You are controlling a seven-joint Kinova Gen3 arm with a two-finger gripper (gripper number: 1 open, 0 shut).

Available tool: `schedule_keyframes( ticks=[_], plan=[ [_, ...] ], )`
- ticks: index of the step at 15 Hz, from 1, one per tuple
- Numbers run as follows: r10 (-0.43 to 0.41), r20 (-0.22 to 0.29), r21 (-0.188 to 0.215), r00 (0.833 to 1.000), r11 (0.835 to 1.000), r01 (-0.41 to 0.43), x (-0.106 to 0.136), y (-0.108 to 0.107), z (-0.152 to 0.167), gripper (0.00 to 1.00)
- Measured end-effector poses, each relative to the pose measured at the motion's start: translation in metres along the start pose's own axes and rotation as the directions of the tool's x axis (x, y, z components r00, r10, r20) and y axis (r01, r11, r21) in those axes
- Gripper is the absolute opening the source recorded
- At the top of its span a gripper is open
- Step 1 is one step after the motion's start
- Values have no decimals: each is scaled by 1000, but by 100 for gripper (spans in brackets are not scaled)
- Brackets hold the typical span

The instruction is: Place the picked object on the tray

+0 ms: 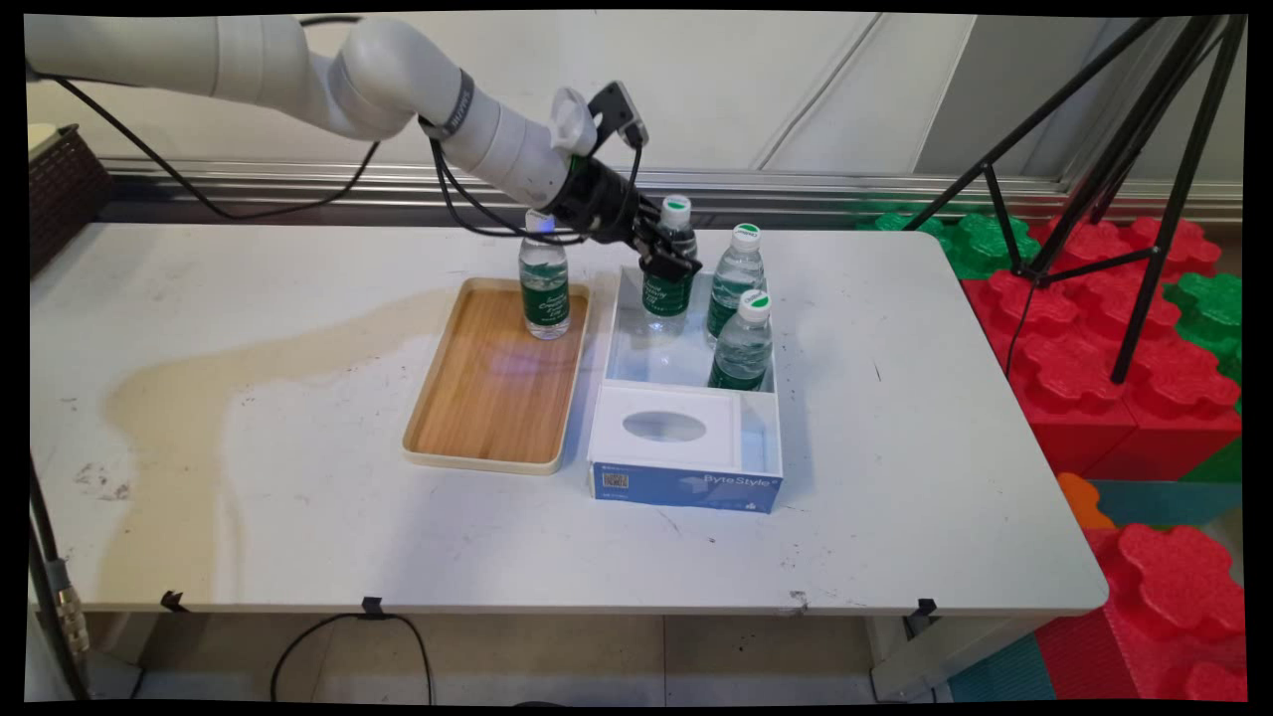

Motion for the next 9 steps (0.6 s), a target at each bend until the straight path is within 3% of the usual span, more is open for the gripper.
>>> schedule_keyframes(
  ticks=[5, 9],
  plan=[
    [-23, -4, -7, 1000, 1000, 23, 21, 9, -31, 0],
    [-37, -3, 4, 999, 999, 37, 47, 18, -79, 0]
  ],
)
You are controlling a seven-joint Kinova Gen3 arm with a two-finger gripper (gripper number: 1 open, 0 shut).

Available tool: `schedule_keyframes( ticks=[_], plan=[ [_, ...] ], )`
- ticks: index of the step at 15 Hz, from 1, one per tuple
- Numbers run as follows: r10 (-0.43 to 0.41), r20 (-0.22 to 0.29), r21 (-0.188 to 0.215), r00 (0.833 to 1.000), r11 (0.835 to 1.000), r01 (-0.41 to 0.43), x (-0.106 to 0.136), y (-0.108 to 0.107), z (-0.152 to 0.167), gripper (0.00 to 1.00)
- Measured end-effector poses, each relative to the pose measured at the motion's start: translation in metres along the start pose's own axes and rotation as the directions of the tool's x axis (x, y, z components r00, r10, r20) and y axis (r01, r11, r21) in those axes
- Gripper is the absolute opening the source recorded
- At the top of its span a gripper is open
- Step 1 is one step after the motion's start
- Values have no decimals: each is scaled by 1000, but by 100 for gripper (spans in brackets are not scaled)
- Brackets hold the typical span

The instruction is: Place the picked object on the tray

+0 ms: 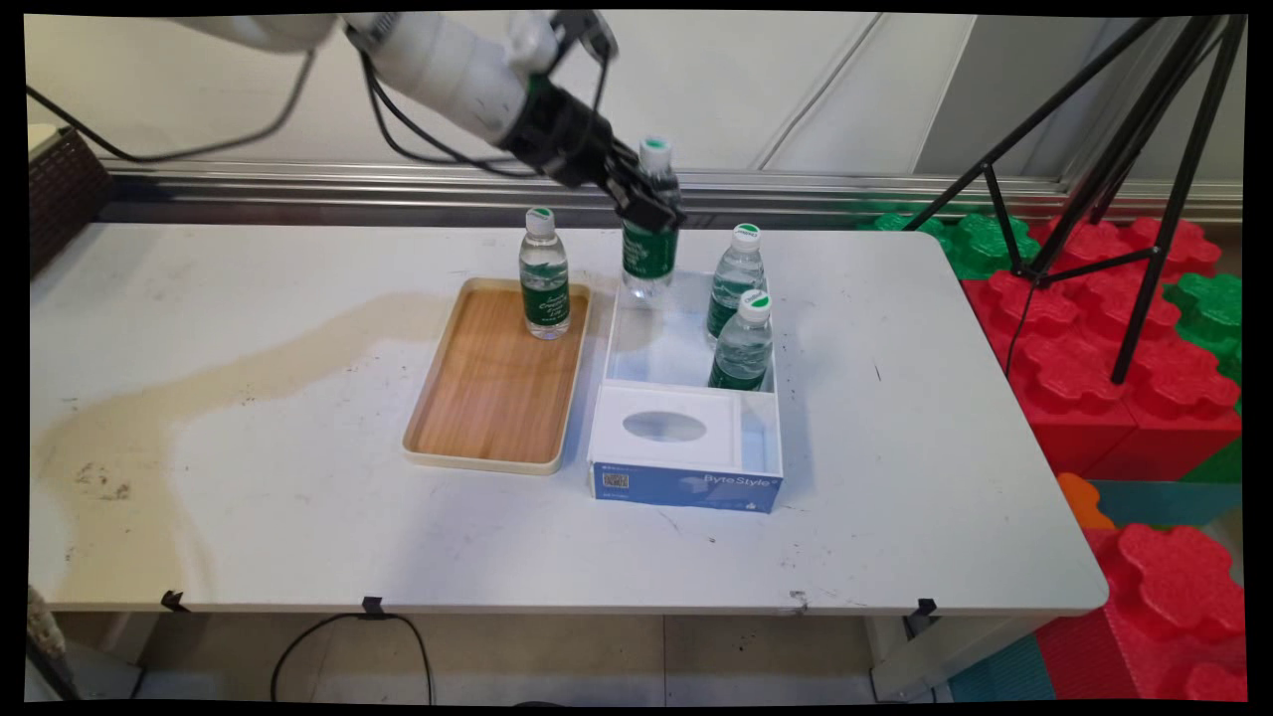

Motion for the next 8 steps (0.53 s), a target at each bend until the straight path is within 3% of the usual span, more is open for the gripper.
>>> schedule_keyframes(
  ticks=[4, 8],
  plan=[
    [-20, -12, -4, 1000, 1000, 20, 19, 7, -45, 0],
    [-27, 2, -43, 1000, 999, 27, 20, 10, -91, 0]
  ],
)
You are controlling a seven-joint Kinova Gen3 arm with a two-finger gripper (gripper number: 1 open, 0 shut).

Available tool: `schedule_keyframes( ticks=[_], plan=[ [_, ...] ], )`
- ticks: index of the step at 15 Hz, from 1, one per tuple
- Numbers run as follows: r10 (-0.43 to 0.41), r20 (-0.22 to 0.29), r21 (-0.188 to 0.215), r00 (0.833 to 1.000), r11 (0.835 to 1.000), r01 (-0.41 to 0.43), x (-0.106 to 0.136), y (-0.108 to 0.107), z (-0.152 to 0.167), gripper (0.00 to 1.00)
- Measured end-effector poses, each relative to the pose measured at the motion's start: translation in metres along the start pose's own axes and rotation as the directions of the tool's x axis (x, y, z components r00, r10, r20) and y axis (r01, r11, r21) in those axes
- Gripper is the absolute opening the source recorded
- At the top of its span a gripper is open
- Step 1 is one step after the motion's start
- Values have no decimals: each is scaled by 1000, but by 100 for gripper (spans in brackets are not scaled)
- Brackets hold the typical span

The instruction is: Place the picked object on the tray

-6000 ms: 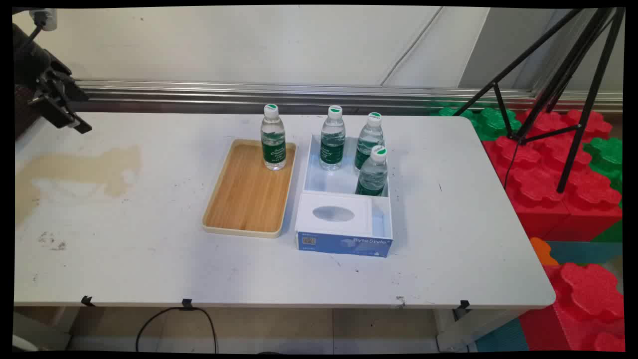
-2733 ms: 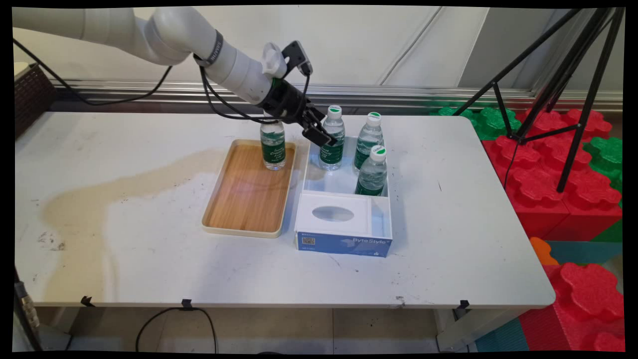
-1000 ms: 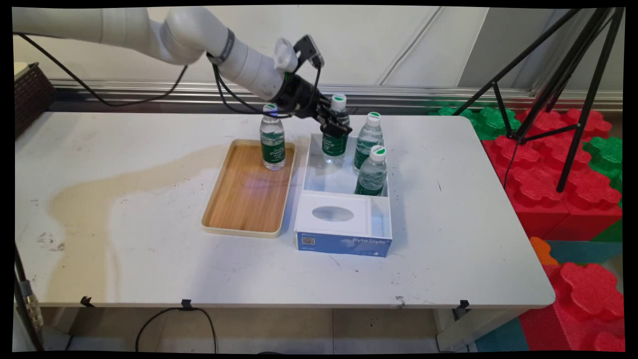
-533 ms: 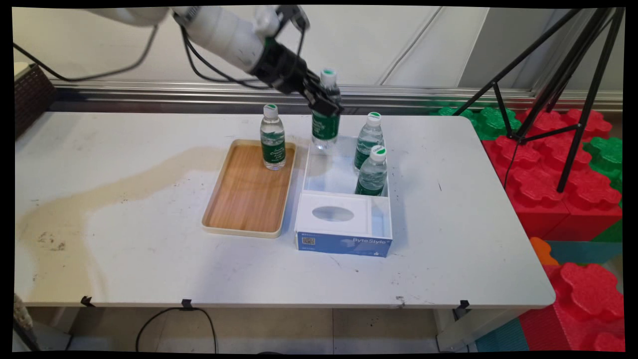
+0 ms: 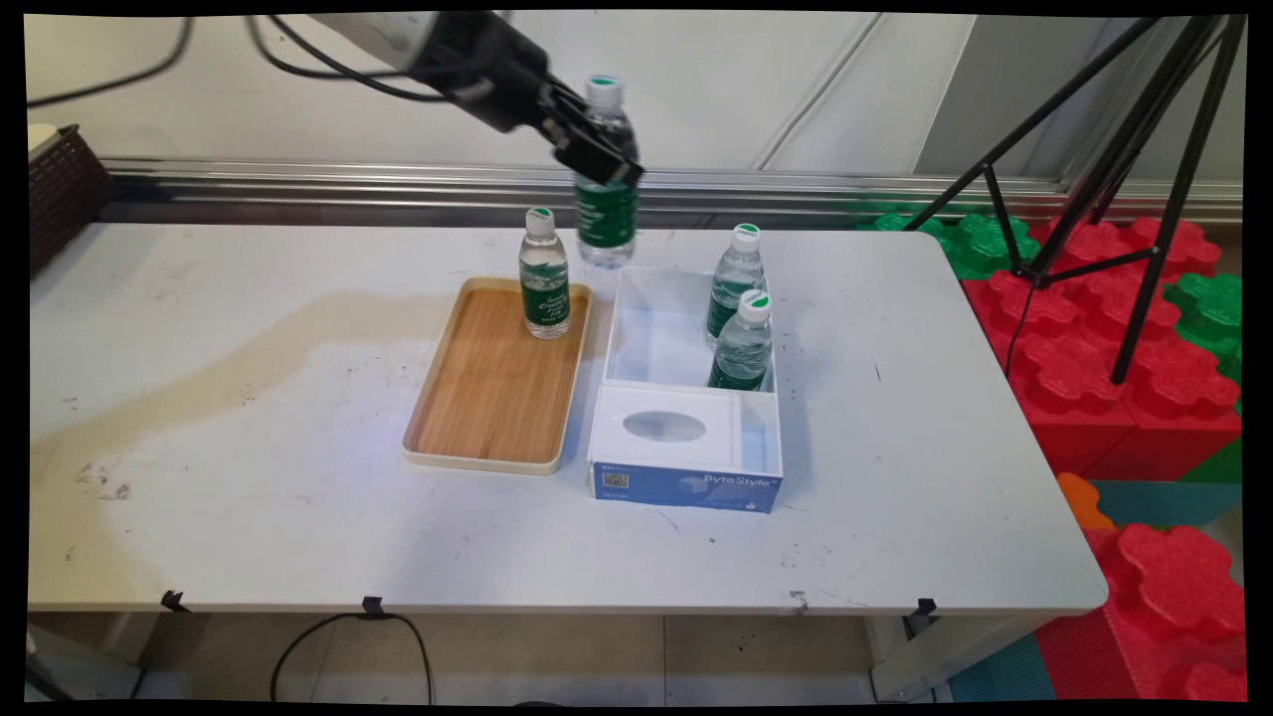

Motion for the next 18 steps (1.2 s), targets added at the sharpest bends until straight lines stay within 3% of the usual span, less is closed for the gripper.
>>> schedule_keyframes(
  ticks=[9, 18],
  plan=[
    [17, 59, -103, 998, 995, -11, -42, 0, -69, 0],
    [90, 65, -229, 994, 971, -73, -98, 1, -72, 0]
  ],
)
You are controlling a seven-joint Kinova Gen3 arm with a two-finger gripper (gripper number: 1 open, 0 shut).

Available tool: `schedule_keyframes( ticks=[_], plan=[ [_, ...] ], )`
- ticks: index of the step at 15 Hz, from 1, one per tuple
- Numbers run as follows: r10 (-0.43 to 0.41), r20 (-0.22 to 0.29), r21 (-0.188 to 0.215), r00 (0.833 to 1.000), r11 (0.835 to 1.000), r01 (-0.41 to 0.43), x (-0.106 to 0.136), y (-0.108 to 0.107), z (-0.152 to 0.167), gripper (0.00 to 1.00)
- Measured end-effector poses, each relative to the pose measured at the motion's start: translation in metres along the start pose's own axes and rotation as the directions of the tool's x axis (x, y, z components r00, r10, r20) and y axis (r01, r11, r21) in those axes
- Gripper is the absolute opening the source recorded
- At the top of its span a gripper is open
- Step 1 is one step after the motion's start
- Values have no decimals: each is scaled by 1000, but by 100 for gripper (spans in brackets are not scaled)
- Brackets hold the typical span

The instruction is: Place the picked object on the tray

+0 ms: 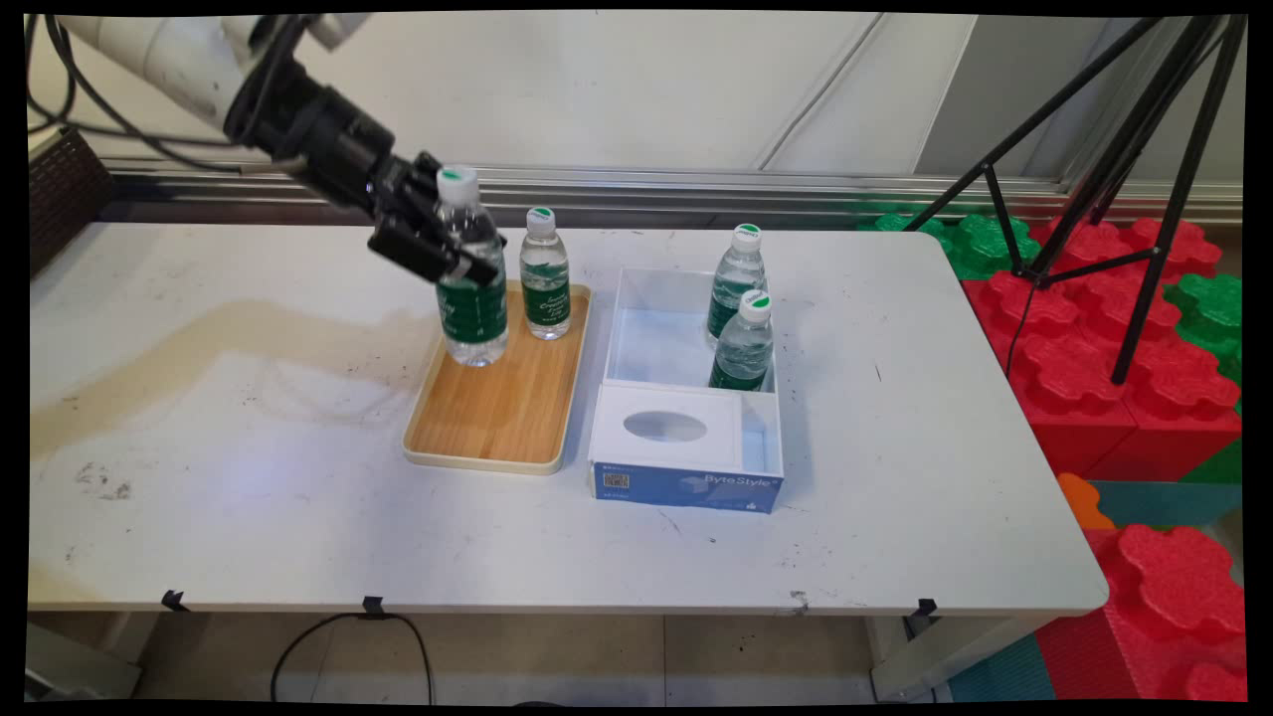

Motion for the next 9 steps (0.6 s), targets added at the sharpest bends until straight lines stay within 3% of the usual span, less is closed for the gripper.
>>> schedule_keyframes(
  ticks=[9],
  plan=[
    [106, -2, -37, 994, 994, -106, -43, -10, 46, 0]
  ],
)
